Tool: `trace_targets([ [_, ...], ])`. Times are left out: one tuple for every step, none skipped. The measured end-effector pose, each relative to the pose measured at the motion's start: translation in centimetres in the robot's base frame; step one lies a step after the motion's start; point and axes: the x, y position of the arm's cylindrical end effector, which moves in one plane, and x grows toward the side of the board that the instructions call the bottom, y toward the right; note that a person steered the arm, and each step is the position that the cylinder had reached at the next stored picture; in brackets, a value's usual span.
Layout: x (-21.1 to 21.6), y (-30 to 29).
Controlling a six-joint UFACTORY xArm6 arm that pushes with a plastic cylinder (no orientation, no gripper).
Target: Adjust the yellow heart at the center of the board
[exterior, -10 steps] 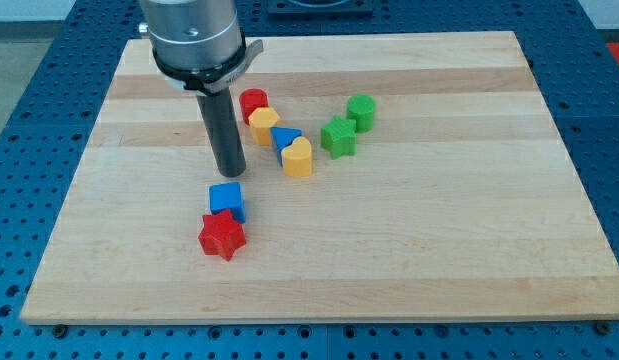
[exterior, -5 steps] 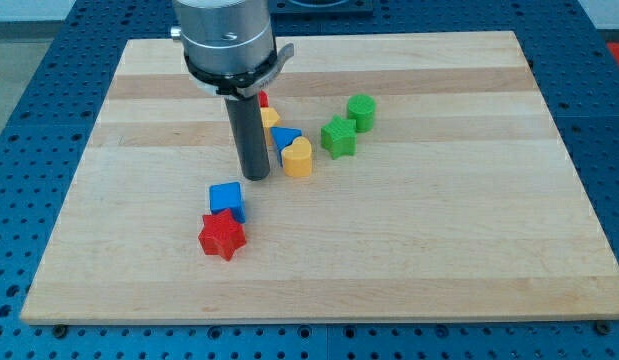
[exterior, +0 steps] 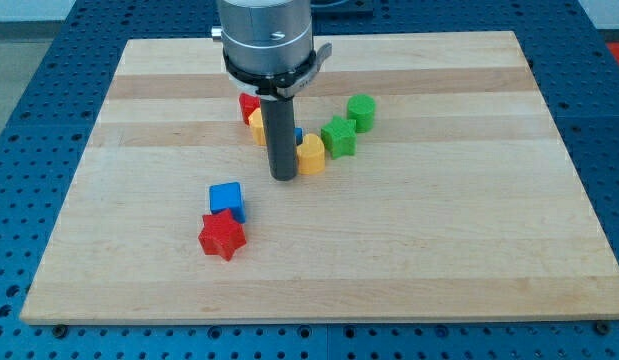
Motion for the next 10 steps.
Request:
trace_targets([
  [1.5, 0.0],
  [1.5, 0.5],
  [1.3, 1.4],
  [0.9, 1.7],
  [0.9, 1.7],
  [0.9, 1.9],
  [0.9, 2.6],
  [0.6, 3.1],
  [0.0, 3.2],
  [0.0, 3.7],
])
